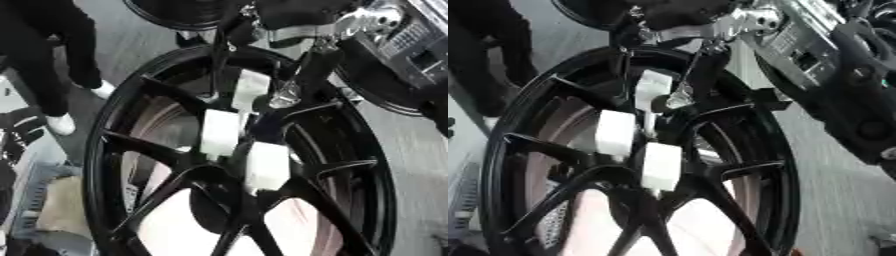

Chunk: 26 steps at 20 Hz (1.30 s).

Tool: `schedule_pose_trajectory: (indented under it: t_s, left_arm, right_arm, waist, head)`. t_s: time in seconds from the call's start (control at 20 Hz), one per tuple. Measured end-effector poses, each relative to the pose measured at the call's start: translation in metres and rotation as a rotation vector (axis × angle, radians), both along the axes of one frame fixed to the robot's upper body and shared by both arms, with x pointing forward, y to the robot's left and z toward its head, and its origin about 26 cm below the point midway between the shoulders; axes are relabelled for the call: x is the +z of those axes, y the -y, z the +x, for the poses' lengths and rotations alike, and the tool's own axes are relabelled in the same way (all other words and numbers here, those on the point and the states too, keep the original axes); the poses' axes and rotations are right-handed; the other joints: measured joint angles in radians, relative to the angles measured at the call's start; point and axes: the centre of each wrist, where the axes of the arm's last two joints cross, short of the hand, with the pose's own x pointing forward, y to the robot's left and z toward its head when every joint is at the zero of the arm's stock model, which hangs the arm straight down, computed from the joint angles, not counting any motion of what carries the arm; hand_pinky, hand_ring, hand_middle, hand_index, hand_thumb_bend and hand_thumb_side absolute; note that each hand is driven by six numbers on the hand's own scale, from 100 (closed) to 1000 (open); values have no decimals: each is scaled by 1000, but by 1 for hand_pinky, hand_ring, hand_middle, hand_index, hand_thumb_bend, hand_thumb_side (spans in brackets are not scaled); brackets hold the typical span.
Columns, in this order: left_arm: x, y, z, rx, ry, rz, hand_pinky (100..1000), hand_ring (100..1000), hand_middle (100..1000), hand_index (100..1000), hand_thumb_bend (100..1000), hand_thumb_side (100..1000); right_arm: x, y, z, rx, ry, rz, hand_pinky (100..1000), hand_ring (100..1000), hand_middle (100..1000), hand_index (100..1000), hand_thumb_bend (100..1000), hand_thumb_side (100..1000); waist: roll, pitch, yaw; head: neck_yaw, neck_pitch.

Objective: Pull the pin out of the wheel hub.

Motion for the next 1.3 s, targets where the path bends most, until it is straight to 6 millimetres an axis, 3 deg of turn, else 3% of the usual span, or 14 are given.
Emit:
schedule_pose_trajectory:
  t_s: [0.9,1.3]
  left_arm:
    - [0,-2,0,6,-1,15,899,842,804,798,100,871]
    - [-1,-2,-1,7,-4,15,900,843,804,798,100,871]
  right_arm:
    - [-1,15,1,-62,-93,-5,905,845,754,813,447,298]
    - [-3,19,2,-86,-100,-11,896,816,727,807,394,395]
  waist:
    - [-6,6,-8]
    - [-6,6,-10]
  head:
    - [3,0]
    - [4,0]
